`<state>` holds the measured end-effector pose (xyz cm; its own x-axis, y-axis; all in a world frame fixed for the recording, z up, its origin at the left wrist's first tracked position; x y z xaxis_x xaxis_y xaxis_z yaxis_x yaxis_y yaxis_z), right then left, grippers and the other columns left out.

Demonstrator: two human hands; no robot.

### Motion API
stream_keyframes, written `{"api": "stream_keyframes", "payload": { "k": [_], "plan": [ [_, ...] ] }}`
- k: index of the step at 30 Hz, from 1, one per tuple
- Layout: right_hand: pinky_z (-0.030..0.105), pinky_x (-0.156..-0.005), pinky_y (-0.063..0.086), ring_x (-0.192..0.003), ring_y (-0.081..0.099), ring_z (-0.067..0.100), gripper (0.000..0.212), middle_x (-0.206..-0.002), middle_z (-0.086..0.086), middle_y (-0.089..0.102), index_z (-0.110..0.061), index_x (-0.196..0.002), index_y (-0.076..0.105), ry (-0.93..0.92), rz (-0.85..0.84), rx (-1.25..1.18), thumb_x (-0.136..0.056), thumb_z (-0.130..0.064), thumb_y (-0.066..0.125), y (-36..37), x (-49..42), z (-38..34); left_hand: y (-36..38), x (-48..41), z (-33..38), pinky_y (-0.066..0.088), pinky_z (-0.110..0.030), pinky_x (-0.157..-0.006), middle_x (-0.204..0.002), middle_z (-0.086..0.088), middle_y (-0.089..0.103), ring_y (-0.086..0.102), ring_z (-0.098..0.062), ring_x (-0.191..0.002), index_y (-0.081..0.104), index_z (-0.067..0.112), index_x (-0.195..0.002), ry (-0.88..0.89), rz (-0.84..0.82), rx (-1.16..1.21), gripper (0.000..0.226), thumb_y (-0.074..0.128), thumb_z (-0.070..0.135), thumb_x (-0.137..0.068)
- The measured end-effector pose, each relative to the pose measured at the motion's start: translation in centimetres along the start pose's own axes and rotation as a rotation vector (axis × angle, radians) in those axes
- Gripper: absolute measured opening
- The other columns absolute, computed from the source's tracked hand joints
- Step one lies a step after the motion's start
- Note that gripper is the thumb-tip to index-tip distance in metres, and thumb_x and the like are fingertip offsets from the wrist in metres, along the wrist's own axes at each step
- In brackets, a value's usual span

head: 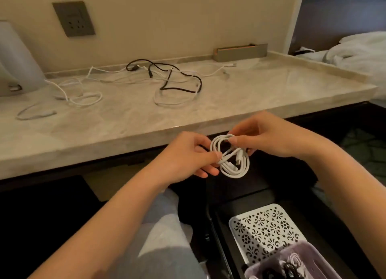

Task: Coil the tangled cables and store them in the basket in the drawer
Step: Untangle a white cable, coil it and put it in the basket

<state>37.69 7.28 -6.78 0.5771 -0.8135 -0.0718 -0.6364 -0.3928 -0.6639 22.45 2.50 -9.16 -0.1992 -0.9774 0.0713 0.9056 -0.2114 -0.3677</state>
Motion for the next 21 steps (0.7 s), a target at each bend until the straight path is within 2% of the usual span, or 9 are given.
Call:
{"api": "stream_keyframes", "payload": {
  "k": [4,7,13,16,19,21],
  "plan": [
    [0.026,-0.07,0.058,-0.08,0.068,0.016,0.018,-0.086,0.005,0.072,-0.012,-0.098,0.071,0.075,-0.099,0.002,-0.09,-0.024,0.061,1.1,2.8,4.7,4.7,-0.6,-2.6,0.053,-0.018,-0.056,-0.083,-0.008,0.074,0.072,-0.015,-0.074,0.066,0.006,-0.1,-0.083,-0.077,-0.042,0.013,0.062,0.014,-0.091],
    [0.024,-0.068,0.056,-0.078,0.069,0.014,0.014,-0.085,0.004,0.072,-0.013,-0.097,0.069,0.157,-0.167,-0.026,-0.09,-0.021,0.06,2.4,4.9,8.8,8.6,-1.1,-5.2,0.051,-0.018,-0.054,-0.084,-0.008,0.074,0.072,-0.015,-0.075,0.067,0.009,-0.093,-0.151,-0.137,-0.058,0.01,0.063,0.018,-0.09],
    [0.021,-0.063,0.053,-0.073,0.066,0.017,0.016,-0.086,0.011,0.07,-0.008,-0.094,0.07,0.292,-0.224,-0.067,-0.09,-0.02,0.062,5.7,8.5,16.5,15.3,-1.8,-10.9,0.052,-0.017,-0.053,-0.085,-0.013,0.072,0.071,-0.015,-0.073,0.066,0.003,-0.09,-0.274,-0.196,-0.082,0.02,0.064,0.023,-0.09],
    [0.026,-0.063,0.054,-0.065,0.062,0.013,0.011,-0.071,0.003,0.064,-0.018,-0.078,0.071,0.344,-0.244,-0.06,-0.088,-0.019,0.066,7.6,10.4,20.1,18.7,-1.9,-14.2,0.052,-0.019,-0.052,-0.08,-0.011,0.07,0.069,-0.015,-0.067,0.061,0.004,-0.086,-0.367,-0.231,-0.081,0.017,0.064,0.021,-0.091],
    [0.024,-0.059,0.049,-0.055,0.055,0.008,0.036,-0.055,-0.01,0.054,-0.032,-0.055,0.063,0.408,-0.26,-0.075,-0.086,-0.014,0.068,9.3,11.8,23.0,21.8,-2.0,-16.9,0.051,-0.022,-0.051,-0.066,-0.003,0.064,0.064,-0.009,-0.056,0.055,0.011,-0.078,-0.441,-0.249,-0.108,0.019,0.064,0.021,-0.09],
    [0.024,-0.059,0.051,-0.054,0.055,0.005,0.04,-0.052,-0.012,0.055,-0.033,-0.052,0.061,0.441,-0.285,-0.042,-0.085,-0.013,0.069,10.4,12.6,24.7,23.5,-1.9,-18.5,0.055,-0.028,-0.059,-0.063,-0.002,0.062,0.062,-0.011,-0.054,0.054,0.012,-0.076,-0.472,-0.244,-0.152,0.021,0.065,0.022,-0.09]
  ]
}}
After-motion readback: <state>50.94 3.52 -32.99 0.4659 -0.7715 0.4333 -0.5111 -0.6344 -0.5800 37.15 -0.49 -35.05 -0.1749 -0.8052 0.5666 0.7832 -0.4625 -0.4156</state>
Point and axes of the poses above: each hand's wrist, its own x-axis away from the middle knuckle, its own y-axis out of the palm, z = x × y, the point moved 5 cm from there along -x, towards the middle knuckle
